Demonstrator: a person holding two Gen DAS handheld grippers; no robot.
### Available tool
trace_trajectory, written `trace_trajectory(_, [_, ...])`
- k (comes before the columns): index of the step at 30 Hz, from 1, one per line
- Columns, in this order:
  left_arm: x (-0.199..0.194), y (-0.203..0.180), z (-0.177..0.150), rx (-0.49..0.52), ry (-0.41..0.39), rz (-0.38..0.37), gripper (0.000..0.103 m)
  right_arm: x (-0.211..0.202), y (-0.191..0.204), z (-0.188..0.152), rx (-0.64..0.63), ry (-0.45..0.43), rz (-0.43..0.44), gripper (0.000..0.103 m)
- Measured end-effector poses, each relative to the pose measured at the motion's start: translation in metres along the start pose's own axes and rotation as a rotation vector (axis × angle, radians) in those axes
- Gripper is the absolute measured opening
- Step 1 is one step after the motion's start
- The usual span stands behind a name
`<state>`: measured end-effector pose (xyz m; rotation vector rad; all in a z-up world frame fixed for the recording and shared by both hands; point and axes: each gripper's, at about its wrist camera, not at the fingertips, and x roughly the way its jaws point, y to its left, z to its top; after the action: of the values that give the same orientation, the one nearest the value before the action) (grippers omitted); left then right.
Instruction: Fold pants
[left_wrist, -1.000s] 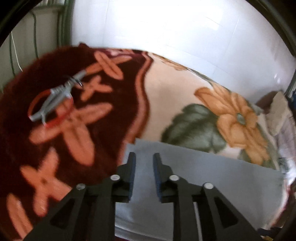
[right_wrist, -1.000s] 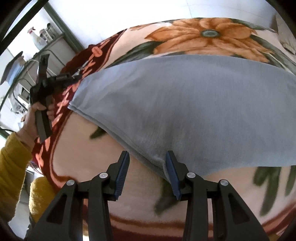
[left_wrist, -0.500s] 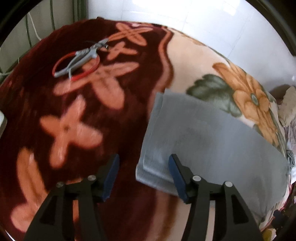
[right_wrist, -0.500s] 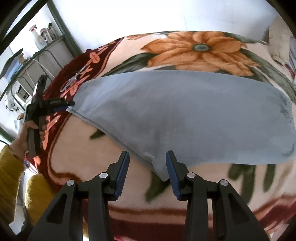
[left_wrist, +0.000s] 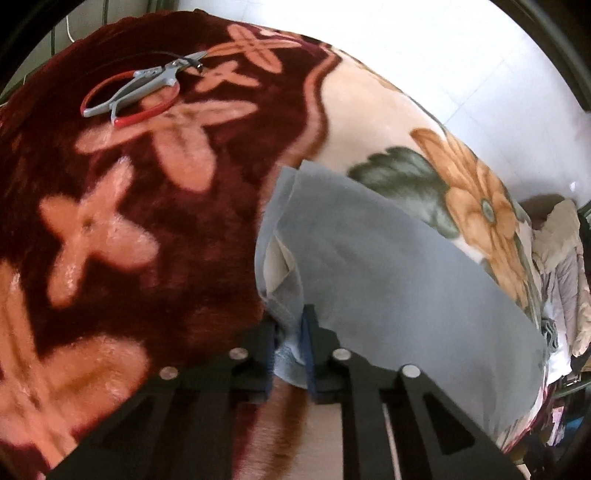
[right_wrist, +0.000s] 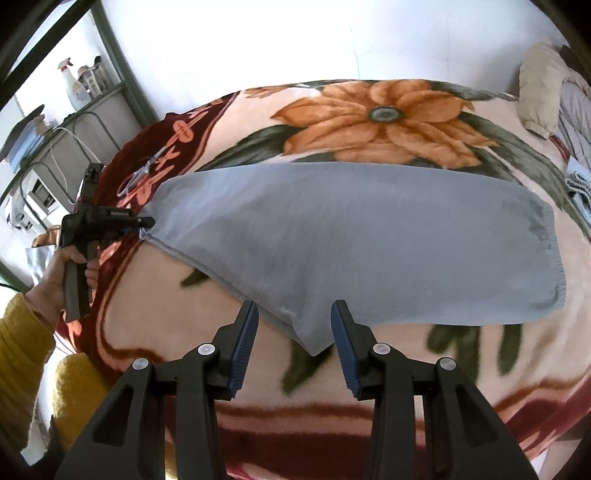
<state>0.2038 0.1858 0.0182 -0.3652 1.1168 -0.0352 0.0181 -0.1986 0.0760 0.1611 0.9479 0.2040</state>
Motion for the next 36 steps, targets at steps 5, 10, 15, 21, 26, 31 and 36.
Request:
trace_trajectory(5, [-0.022, -0.011, 0.003, 0.016, -0.042, -0.024, 0.011, -0.010, -0.005, -0.004, 0.025, -0.029, 0.017, 0.042])
trace_trajectory(10, [-0.052, -0.041, 0.010, 0.099, -0.084, -0.043, 0.011, -0.014, -0.010, -0.007, 0.052, -0.028, 0.019, 0.042])
trace_trajectory(15, [-0.077, -0.083, 0.008, 0.204, -0.110, -0.098, 0.011, -0.014, -0.011, -0.007, 0.047, -0.022, 0.001, 0.042])
trace_trajectory(21, [-0.077, -0.137, 0.000, 0.301, -0.079, -0.120, 0.011, -0.022, -0.025, -0.009, 0.095, -0.059, 0.024, 0.042])
trace_trajectory(26, [-0.057, -0.176, -0.017, 0.378, -0.026, -0.117, 0.011, -0.023, -0.044, -0.009, 0.140, -0.069, 0.053, 0.042])
trace_trajectory(31, [-0.027, -0.207, -0.038, 0.428, 0.037, -0.107, 0.011, -0.016, -0.070, -0.008, 0.201, -0.063, 0.066, 0.042])
trace_trajectory(36, [0.003, -0.225, -0.051, 0.445, 0.097, -0.089, 0.011, -0.006, -0.098, -0.012, 0.302, -0.028, 0.083, 0.042])
